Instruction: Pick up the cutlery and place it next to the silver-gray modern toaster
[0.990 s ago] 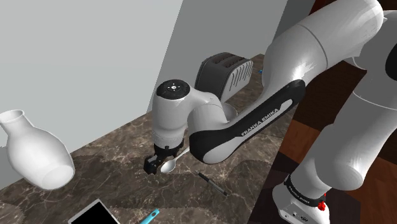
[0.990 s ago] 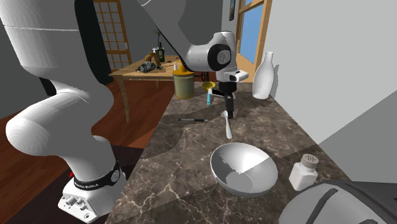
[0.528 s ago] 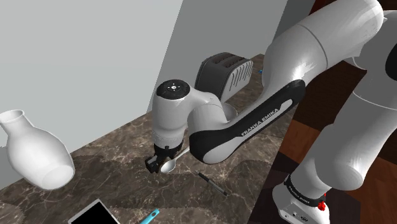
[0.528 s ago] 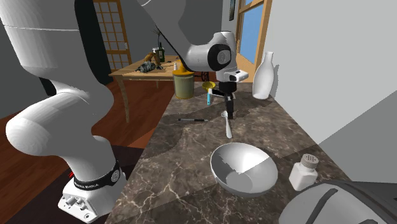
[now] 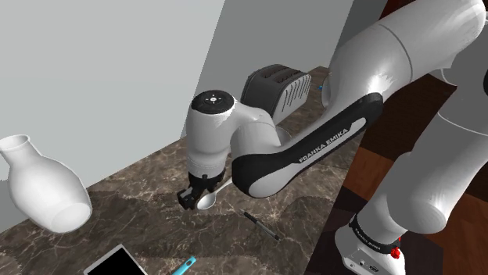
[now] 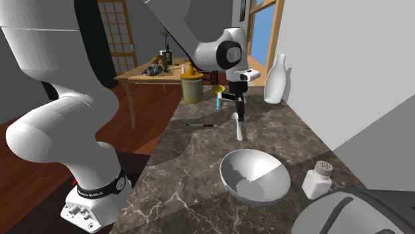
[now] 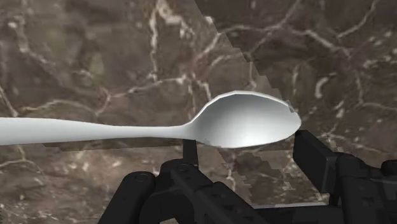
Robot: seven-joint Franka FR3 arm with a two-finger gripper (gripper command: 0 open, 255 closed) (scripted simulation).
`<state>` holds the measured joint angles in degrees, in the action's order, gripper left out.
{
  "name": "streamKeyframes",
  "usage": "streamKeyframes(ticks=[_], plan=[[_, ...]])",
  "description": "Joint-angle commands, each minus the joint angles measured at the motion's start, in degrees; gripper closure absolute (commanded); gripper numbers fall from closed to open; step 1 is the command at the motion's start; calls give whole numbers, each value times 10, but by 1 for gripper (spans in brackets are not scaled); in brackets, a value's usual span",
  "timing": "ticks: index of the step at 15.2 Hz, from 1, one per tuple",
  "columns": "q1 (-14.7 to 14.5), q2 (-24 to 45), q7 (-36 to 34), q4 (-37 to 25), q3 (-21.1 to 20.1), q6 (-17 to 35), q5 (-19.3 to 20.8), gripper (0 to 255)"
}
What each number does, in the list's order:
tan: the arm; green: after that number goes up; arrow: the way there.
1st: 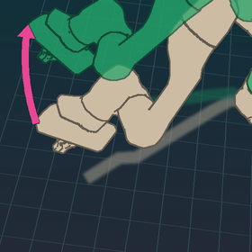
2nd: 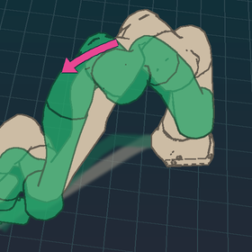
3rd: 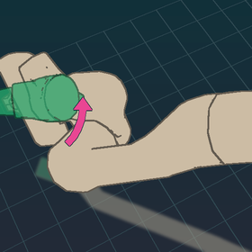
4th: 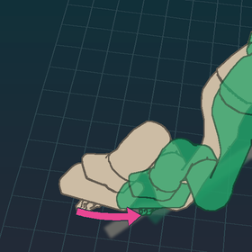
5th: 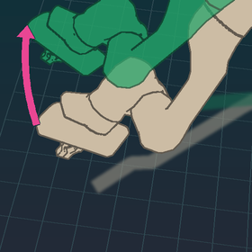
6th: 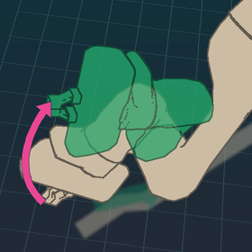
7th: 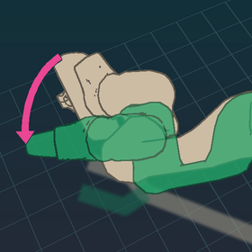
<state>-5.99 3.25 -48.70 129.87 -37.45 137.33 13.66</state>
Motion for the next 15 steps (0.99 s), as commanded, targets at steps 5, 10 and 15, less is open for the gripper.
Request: streamKeyframes(ticks=[5, 10, 15], plan=[[3, -36, 33, -16, -2, -41, -40, 255], [3, -60, 54, -34, 0, -76, -65, 255], [2, -81, 71, -55, 3, -113, -84, 255]])
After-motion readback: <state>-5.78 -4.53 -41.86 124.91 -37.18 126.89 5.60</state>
